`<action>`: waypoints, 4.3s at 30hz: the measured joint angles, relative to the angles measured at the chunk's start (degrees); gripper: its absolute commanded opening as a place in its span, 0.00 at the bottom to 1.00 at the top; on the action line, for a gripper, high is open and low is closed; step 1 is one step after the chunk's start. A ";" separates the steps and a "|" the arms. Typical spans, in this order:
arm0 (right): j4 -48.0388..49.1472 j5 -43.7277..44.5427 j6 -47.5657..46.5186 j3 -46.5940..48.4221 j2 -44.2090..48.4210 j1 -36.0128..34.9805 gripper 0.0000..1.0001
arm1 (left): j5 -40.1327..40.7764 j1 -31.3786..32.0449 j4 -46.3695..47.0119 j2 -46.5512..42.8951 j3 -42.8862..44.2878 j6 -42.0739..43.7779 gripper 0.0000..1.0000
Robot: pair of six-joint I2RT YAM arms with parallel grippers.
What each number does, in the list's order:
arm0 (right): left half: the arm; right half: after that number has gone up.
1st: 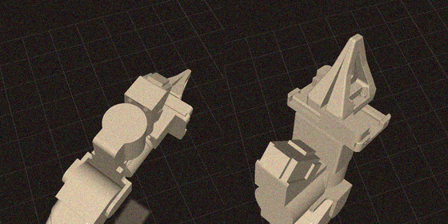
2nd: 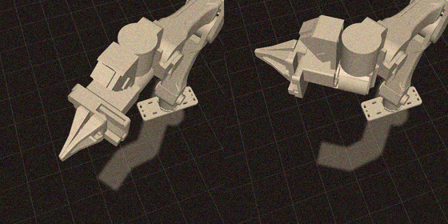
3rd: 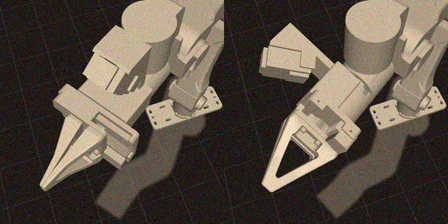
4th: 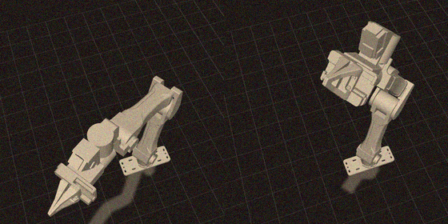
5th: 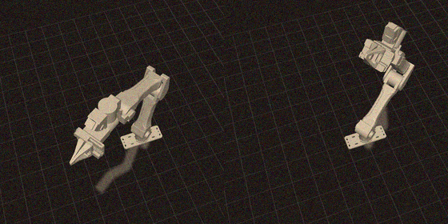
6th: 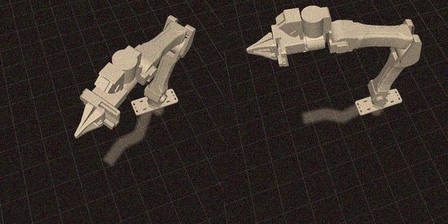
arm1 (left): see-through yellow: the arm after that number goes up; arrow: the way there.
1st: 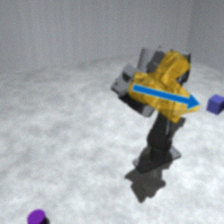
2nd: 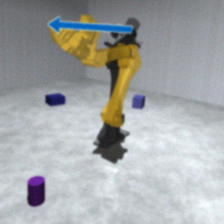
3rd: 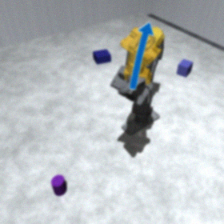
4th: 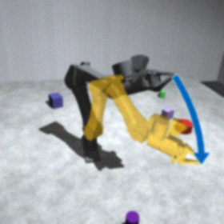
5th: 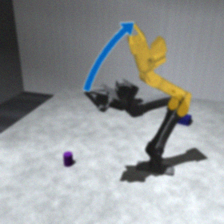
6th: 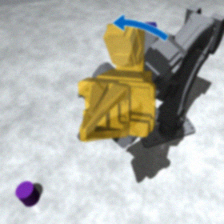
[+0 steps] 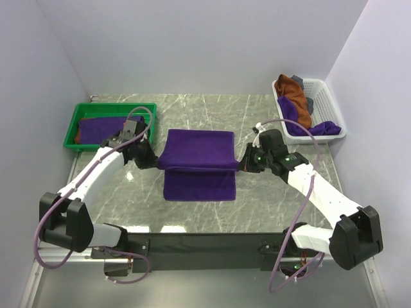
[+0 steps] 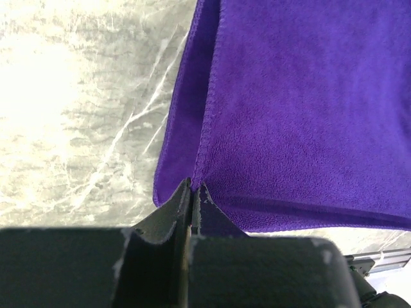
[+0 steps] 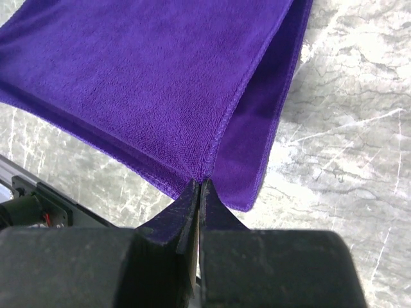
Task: Fold and stack the towels
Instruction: Fold the towel
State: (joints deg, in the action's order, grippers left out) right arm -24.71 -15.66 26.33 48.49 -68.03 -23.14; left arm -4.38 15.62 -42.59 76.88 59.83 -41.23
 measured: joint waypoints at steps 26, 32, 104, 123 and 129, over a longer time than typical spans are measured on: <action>5.46 -3.39 6.43 -14.71 -7.85 -0.13 0.00 | 3.39 6.88 7.93 5.27 -17.33 -6.29 0.01; 3.80 -2.82 6.12 -12.59 -6.73 -0.13 0.00 | 4.94 7.13 4.76 4.66 -14.23 -6.27 0.01; 3.15 -2.05 -6.93 -5.73 -8.61 -17.73 0.54 | 5.44 24.70 6.32 0.46 -11.28 -1.75 0.69; 5.66 -5.18 -12.35 -7.26 -12.66 -22.82 0.48 | 2.01 33.24 14.10 8.37 -13.92 2.60 0.65; 6.14 -6.88 -12.02 -10.34 -11.08 -23.50 0.47 | 0.92 35.82 16.02 5.09 -17.57 0.42 0.65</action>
State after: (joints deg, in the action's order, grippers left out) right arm -18.57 -22.55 14.31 38.15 -79.11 -46.63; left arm -3.46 51.44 -26.57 81.97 42.26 -40.82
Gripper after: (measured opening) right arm 0.473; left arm 0.647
